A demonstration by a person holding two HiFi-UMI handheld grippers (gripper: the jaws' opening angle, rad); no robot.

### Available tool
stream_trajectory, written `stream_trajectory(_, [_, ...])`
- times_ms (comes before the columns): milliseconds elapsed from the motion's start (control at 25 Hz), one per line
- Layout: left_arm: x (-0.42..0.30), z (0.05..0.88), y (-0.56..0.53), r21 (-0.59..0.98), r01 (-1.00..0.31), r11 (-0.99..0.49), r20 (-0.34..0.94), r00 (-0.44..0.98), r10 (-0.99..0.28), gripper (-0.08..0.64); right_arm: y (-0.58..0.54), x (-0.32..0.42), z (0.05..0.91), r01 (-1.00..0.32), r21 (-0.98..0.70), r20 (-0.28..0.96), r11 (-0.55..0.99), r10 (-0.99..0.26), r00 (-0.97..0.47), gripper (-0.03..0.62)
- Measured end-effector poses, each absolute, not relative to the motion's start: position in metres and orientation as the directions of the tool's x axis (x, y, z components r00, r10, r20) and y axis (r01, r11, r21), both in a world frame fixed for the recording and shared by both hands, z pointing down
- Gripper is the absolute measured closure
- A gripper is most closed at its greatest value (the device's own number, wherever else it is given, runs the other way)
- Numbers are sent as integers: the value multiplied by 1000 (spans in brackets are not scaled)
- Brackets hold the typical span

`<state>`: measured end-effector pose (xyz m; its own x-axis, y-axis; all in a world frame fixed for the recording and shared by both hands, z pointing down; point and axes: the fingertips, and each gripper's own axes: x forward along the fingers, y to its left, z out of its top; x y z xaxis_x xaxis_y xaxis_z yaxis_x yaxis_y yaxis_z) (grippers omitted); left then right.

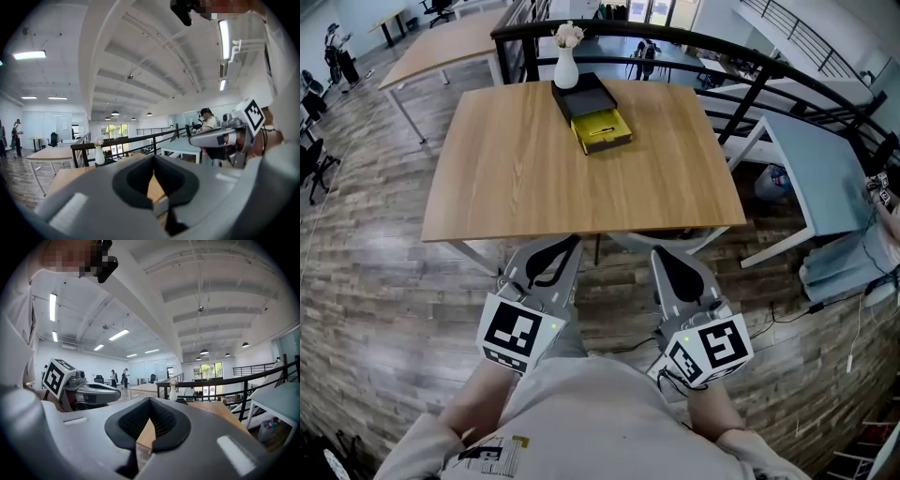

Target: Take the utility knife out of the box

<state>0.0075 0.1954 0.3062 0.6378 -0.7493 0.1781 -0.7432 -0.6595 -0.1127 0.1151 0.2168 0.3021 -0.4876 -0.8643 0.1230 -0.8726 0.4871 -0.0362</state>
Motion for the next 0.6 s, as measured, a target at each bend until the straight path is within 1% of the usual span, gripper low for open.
stream_trajectory(600, [-13,314,28,-77,-724,-685,210,660,-721,558,53,88,307,-872,-24,182,489,-856,-484,591])
